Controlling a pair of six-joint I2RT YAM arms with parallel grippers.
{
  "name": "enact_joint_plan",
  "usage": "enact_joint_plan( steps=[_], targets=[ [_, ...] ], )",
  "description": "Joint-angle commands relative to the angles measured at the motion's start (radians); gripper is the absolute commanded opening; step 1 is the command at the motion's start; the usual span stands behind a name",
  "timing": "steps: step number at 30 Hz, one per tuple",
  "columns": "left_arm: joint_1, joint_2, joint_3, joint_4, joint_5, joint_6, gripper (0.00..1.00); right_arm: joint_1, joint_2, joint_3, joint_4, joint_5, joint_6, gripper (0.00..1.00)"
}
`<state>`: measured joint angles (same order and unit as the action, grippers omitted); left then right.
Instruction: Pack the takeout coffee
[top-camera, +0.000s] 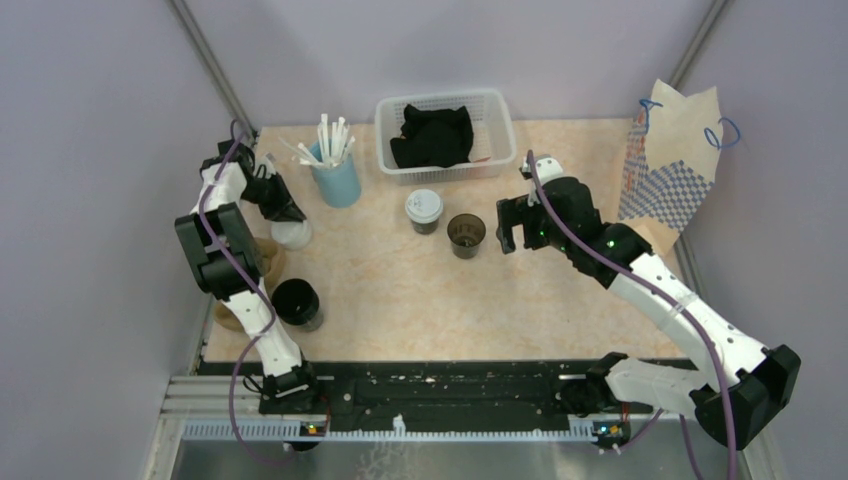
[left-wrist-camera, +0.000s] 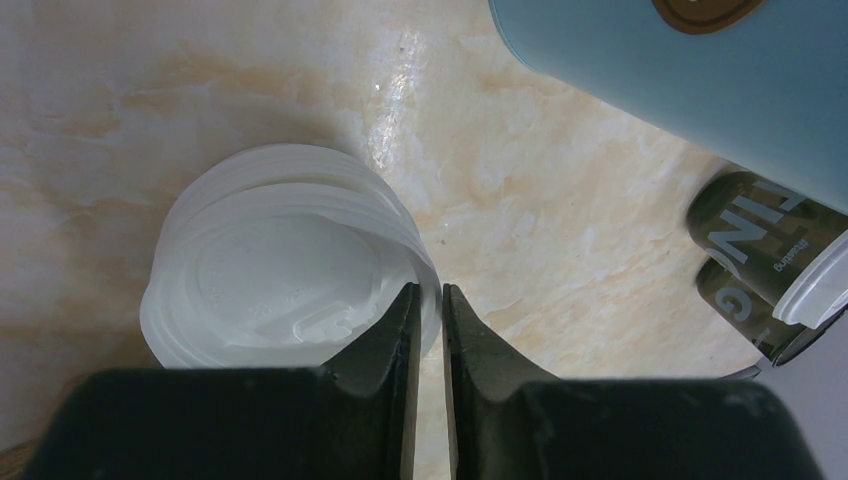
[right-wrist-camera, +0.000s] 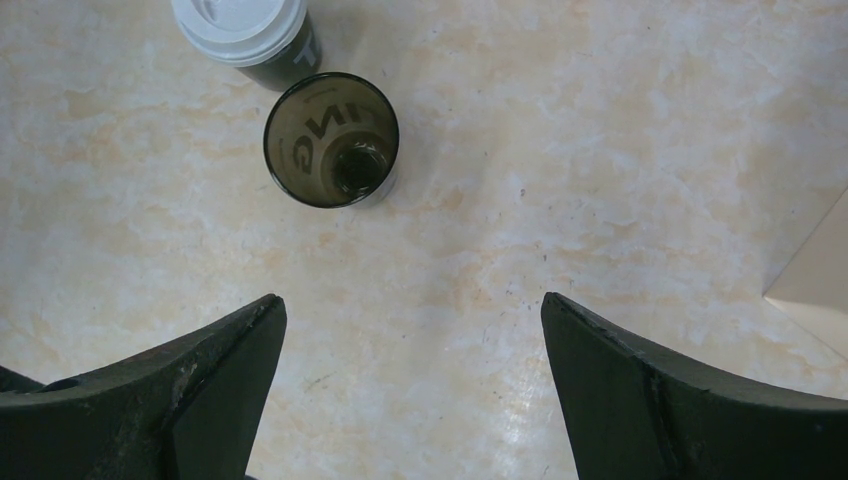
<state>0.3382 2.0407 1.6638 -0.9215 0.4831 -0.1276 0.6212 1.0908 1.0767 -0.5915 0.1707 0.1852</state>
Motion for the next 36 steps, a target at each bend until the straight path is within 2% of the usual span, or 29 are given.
enact_joint_plan(
  steps=[1,11,25,36],
  targets=[
    [0.006,0.002,-0.009,0.023,0.024,0.015,0.2,0.014,0.011,0.048,0.028,-0.002,-0.003,0.99],
    [0.006,0.011,-0.012,0.025,0.034,0.019,0.2,0.015,0.015,0.048,0.031,-0.004,-0.003,0.99],
    [0.033,0.003,-0.049,0.064,0.132,0.001,0.14,0.015,0.015,0.05,0.03,-0.003,-0.007,0.99],
    [0.068,-0.011,-0.103,0.118,0.221,-0.01,0.17,0.019,0.02,0.054,0.03,0.003,-0.013,0.99]
  ],
)
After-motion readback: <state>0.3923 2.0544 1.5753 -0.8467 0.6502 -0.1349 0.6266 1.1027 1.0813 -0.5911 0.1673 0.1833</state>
